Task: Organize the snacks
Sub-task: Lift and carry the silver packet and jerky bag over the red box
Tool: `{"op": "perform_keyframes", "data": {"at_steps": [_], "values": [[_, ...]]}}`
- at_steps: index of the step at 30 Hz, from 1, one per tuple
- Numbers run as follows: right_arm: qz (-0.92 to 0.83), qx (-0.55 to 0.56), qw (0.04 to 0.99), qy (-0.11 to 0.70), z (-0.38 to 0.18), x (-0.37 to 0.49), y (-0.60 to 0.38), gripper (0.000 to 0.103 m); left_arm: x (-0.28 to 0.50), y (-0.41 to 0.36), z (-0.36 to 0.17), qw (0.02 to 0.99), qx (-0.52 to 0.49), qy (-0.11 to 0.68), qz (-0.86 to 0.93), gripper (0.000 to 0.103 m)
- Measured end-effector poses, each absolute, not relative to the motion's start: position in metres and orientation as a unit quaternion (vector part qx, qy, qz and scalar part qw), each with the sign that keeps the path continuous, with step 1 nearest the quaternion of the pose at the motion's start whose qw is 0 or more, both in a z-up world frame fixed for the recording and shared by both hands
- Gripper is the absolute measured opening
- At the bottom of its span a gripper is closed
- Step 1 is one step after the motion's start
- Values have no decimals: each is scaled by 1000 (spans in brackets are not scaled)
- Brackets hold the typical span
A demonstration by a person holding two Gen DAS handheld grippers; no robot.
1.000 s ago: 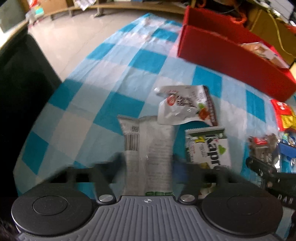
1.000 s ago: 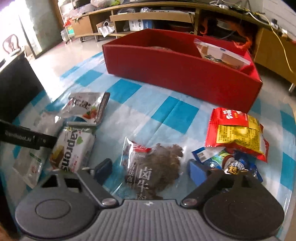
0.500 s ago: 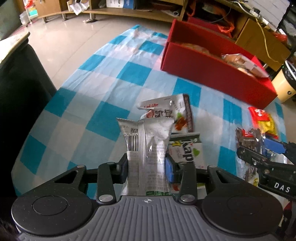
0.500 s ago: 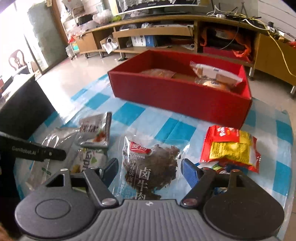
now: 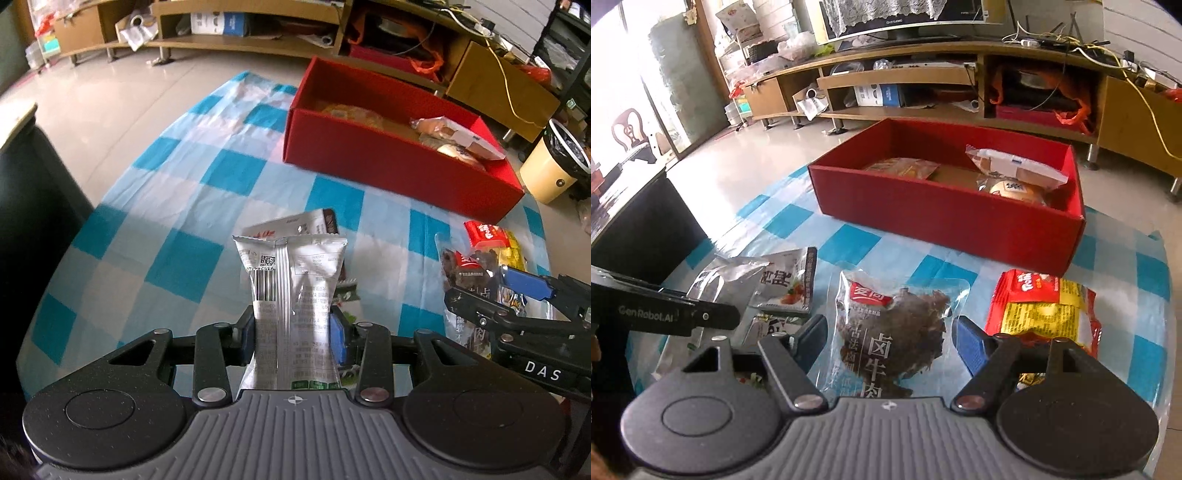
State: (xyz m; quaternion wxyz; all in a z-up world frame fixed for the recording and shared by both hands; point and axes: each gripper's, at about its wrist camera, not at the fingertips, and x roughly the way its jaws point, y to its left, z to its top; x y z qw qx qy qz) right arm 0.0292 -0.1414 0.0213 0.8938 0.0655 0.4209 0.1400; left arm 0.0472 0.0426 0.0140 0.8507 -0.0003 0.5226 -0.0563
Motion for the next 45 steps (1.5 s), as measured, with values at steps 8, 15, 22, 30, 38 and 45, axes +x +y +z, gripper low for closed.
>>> {"op": "perform_keyframes", "data": {"at_steps": [8, 15, 22, 30, 38, 45], "values": [[136, 73, 900, 408, 29, 37, -147, 73, 58, 24, 24, 864, 23, 499, -60, 47], [125, 77, 905, 399, 35, 45, -156, 73, 69, 13, 32, 871, 30, 486, -66, 47], [117, 80, 909, 393, 39, 50, -161, 73, 81, 6, 38, 877, 33, 475, -67, 47], [108, 82, 917, 375, 49, 59, -167, 73, 93, -5, 43, 882, 41, 463, -72, 48], [96, 88, 922, 366, 55, 68, -177, 73, 106, -17, 46, 886, 48, 454, -77, 48], [86, 89, 924, 361, 58, 77, -183, 73, 115, -25, 46, 887, 53, 452, -80, 48]]}}
